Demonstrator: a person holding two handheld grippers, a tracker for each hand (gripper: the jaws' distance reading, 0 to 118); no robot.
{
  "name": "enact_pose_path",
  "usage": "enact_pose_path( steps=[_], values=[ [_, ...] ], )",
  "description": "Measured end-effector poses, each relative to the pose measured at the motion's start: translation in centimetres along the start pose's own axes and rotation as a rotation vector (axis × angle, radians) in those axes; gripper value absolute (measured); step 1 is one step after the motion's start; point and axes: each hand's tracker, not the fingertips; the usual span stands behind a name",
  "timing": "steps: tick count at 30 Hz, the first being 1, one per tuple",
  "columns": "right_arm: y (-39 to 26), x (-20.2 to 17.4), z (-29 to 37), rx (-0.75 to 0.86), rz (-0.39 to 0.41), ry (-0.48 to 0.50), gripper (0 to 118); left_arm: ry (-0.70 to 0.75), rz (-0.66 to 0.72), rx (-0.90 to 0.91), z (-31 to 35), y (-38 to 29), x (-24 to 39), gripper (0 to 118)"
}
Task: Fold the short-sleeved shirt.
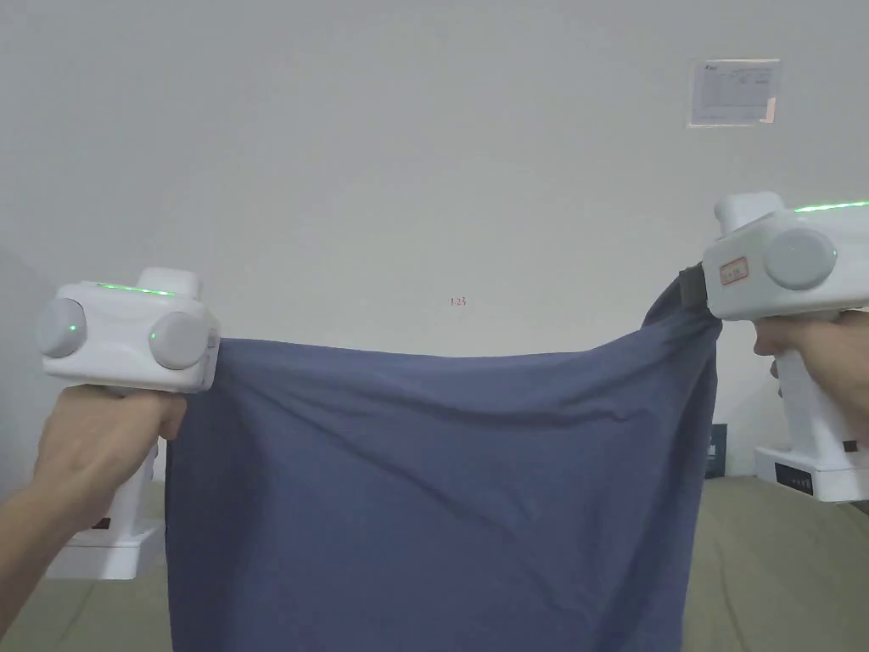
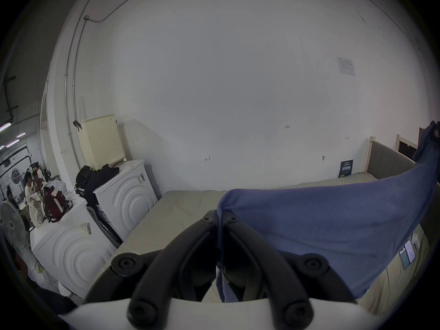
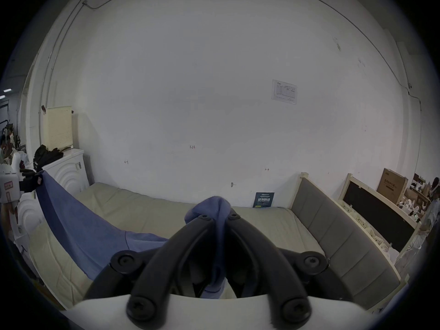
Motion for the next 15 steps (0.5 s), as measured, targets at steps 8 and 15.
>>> enact_pose_path(
  steps=[8, 15],
  values=[
    [1.8, 0.4, -7.3, -0.021, 0.047, -0.039, 6, 0.048, -0.001, -0.021, -6.7, 2.3, 2.9, 2],
    [2.5, 0.8, -14.7, -0.048, 0.024, -0.079, 6, 0.075, -0.019, -0.023, -12.5, 4.7, 5.7, 2]
  ],
)
